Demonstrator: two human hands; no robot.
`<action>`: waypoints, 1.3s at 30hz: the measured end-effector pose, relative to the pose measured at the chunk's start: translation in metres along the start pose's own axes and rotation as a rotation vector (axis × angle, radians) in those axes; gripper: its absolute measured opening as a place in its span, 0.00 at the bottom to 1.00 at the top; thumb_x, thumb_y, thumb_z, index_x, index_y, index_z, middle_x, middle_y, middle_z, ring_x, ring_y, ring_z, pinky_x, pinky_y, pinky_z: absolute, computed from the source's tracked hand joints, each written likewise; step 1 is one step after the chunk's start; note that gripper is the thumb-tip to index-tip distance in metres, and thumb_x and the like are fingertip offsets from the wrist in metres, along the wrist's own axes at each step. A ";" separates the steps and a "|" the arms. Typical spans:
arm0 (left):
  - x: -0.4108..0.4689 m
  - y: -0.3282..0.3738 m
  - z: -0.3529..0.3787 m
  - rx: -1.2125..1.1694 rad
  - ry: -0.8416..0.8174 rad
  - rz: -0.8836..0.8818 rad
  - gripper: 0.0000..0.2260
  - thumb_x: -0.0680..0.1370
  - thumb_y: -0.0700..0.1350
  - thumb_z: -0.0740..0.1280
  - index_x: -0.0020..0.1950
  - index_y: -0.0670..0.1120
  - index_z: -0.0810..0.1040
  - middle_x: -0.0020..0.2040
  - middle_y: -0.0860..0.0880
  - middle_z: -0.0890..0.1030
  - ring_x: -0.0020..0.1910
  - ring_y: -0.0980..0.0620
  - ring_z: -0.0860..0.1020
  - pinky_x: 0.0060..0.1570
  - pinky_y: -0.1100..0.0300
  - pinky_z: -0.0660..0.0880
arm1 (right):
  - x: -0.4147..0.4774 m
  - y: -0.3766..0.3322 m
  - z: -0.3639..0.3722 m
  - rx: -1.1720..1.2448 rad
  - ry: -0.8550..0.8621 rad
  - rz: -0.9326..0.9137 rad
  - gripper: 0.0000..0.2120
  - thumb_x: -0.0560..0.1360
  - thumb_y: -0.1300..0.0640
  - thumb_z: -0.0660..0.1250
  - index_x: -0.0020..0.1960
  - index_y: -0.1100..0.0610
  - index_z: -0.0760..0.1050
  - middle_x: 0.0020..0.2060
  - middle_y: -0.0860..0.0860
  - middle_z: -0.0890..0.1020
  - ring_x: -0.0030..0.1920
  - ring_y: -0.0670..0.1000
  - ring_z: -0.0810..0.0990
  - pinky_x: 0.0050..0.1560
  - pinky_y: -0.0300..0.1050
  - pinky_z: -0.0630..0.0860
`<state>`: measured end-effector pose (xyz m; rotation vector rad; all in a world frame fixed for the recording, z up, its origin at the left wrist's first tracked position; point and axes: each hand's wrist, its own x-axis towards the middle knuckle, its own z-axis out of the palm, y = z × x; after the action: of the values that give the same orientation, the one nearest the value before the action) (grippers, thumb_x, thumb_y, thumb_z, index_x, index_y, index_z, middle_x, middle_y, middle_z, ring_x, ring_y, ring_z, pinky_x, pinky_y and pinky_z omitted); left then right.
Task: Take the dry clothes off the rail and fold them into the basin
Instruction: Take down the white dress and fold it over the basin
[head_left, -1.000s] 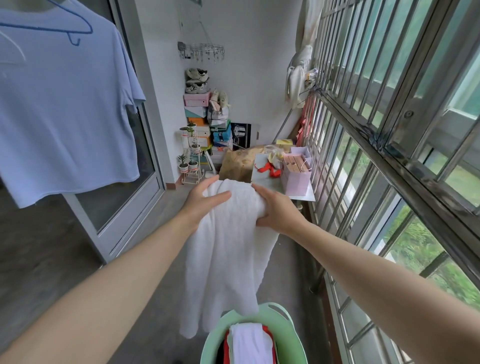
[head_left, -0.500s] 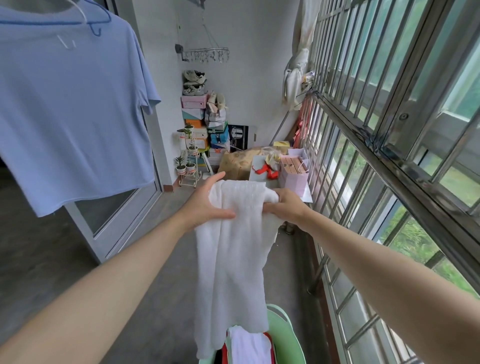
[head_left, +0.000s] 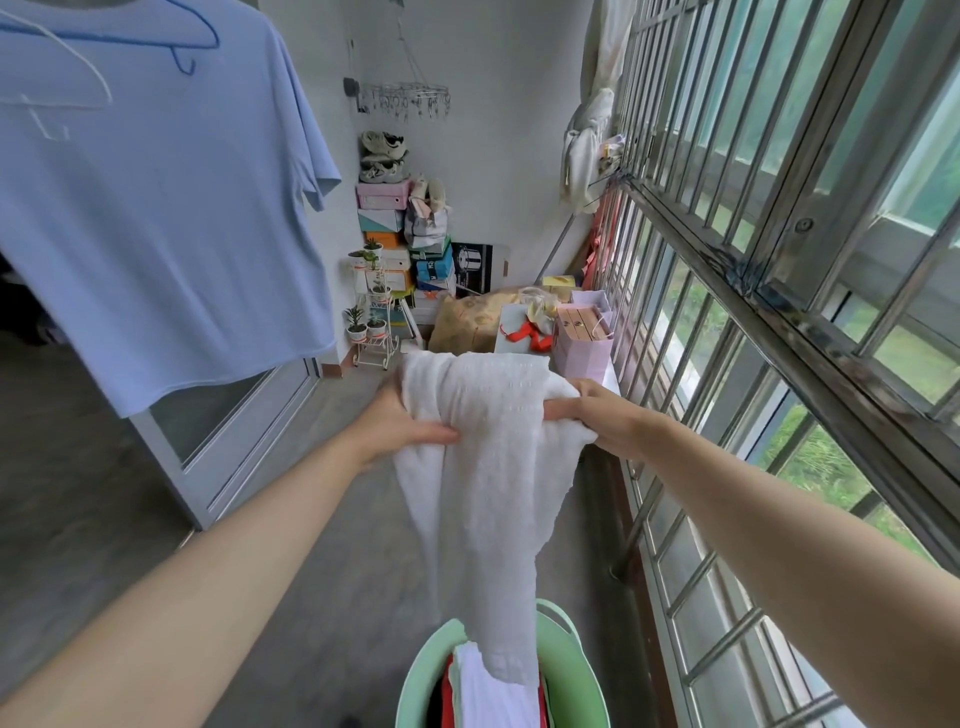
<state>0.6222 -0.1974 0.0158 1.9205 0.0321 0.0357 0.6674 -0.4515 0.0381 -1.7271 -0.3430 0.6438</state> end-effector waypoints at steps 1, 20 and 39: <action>-0.001 -0.002 -0.002 -0.013 -0.030 -0.017 0.42 0.56 0.41 0.82 0.66 0.49 0.66 0.60 0.55 0.75 0.60 0.55 0.74 0.60 0.60 0.71 | 0.000 0.000 -0.001 0.014 -0.027 0.006 0.09 0.76 0.61 0.65 0.57 0.55 0.76 0.50 0.53 0.83 0.52 0.54 0.83 0.48 0.45 0.80; -0.024 -0.017 0.011 -0.184 -0.078 -0.190 0.19 0.62 0.45 0.76 0.52 0.51 0.79 0.50 0.54 0.83 0.52 0.55 0.80 0.55 0.57 0.76 | 0.023 0.002 0.022 0.174 0.274 -0.024 0.14 0.72 0.64 0.70 0.55 0.53 0.76 0.51 0.56 0.80 0.47 0.54 0.80 0.43 0.47 0.79; -0.007 -0.039 -0.002 -0.755 0.264 -0.285 0.27 0.63 0.44 0.75 0.61 0.40 0.78 0.56 0.41 0.82 0.55 0.43 0.81 0.59 0.45 0.75 | 0.022 0.047 0.064 -0.010 0.119 -0.151 0.47 0.58 0.50 0.82 0.67 0.31 0.58 0.63 0.41 0.73 0.65 0.47 0.73 0.63 0.52 0.73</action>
<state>0.6152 -0.1827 -0.0206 1.1334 0.4116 0.0955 0.6425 -0.4001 -0.0213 -1.7218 -0.3897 0.4286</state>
